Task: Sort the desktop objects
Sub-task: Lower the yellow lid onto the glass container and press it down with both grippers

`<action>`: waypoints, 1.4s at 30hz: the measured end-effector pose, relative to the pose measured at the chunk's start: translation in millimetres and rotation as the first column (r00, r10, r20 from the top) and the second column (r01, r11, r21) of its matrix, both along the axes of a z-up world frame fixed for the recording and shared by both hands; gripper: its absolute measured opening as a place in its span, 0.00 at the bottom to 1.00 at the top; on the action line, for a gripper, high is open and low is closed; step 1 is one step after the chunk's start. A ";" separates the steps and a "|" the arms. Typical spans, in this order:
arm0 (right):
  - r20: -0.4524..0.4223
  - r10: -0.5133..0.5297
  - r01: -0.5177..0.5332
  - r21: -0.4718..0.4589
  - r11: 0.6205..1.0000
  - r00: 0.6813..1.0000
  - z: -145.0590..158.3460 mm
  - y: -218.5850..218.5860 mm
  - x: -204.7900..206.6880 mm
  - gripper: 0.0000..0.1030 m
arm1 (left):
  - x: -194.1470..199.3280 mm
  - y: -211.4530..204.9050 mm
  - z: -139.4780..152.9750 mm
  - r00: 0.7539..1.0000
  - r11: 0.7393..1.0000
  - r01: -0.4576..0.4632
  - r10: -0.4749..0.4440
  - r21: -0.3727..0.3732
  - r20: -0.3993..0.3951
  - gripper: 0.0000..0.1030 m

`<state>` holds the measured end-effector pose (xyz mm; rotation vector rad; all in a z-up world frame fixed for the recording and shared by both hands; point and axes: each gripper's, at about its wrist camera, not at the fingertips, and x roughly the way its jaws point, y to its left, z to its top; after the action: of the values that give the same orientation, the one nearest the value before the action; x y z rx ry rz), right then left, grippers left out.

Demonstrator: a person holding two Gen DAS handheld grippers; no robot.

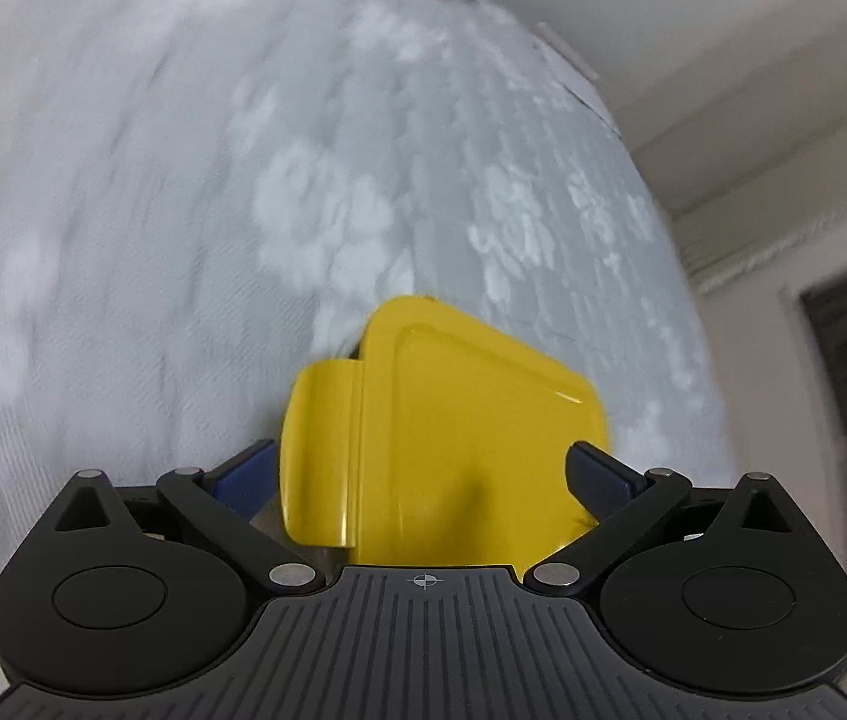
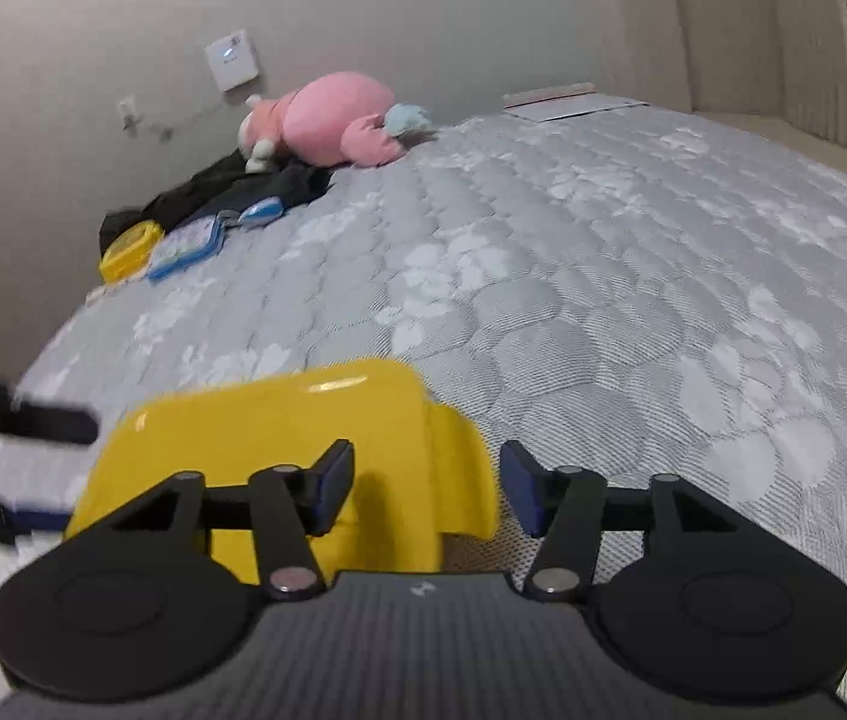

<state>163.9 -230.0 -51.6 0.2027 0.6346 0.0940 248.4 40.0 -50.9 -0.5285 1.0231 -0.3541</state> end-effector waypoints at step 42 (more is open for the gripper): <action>0.072 0.140 -0.131 -0.113 0.985 0.988 4.7 32.3 -8.3 0.51 | -0.8 14.2 -20.0 0.992 0.991 0.011 -0.028 -0.137 -0.123 1.00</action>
<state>155.7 -197.7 -46.9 0.0509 0.5721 0.1976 247.6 54.2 -71.0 -0.6704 1.1301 -0.4142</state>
